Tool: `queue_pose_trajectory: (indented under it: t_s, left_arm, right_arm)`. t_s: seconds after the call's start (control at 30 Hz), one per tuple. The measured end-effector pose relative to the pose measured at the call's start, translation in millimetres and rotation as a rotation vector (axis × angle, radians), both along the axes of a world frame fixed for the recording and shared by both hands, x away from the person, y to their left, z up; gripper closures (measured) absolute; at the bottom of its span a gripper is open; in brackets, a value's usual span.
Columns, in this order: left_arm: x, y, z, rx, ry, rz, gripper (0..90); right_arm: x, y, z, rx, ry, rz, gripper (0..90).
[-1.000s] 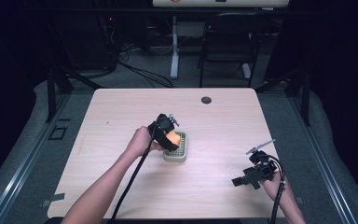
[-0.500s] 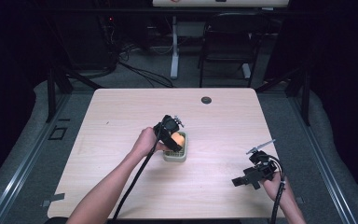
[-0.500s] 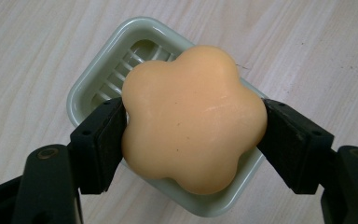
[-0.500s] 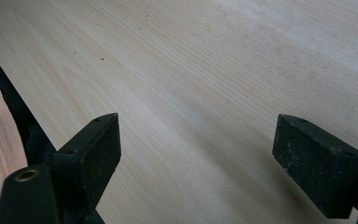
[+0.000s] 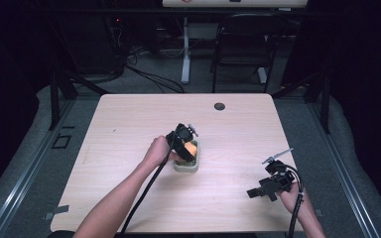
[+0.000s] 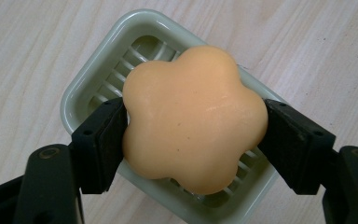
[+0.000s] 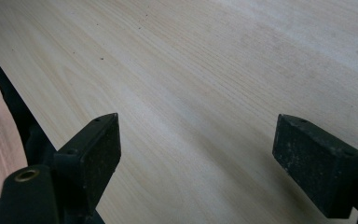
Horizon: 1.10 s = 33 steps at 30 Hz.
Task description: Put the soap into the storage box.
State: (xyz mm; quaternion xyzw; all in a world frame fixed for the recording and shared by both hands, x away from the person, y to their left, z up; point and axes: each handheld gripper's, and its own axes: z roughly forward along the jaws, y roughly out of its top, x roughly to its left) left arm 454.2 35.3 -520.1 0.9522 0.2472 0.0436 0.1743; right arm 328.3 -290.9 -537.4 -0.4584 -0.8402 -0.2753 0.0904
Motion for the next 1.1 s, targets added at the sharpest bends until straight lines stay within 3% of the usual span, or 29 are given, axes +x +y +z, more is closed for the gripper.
queue_pose_trajectory:
  t_s: [0.3, 0.33, 0.4, 0.43, 0.87, 0.93, 1.1]
  left_arm:
    - [1.5, -2.4, -5.2, 0.031, -0.004, 0.008, 26.4]
    - [1.5, -2.4, -5.2, 0.031, -0.004, 0.008, 26.4]
    - [1.7, -3.1, -6.3, 0.039, -0.007, 0.010, 26.3]
    - [2.0, -3.3, -6.6, 0.041, -0.006, 0.008, 26.4]
    - [2.9, -2.1, -7.8, 0.029, 0.002, 0.021, 25.7]
    - [2.7, -2.2, -7.3, 0.037, -0.018, 0.031, 17.1]
    - [1.3, 1.3, 2.6, 0.007, -0.032, 0.032, 15.0]
  right_arm:
    - [0.1, 0.1, -0.2, -0.003, 0.003, 0.005, 15.0]
    - [-1.5, 1.7, -1.5, 0.015, -0.004, -0.027, 15.0]
    - [-1.5, 1.7, -1.5, 0.015, -0.005, -0.027, 15.0]
    - [0.2, 0.0, -0.1, -0.004, 0.004, 0.006, 15.0]
    - [0.1, 0.0, -0.1, -0.003, 0.008, 0.004, 15.0]
    - [0.1, 0.1, 0.0, -0.003, 0.007, 0.004, 15.0]
    - [0.1, 0.0, -0.1, -0.002, 0.004, 0.004, 15.0]
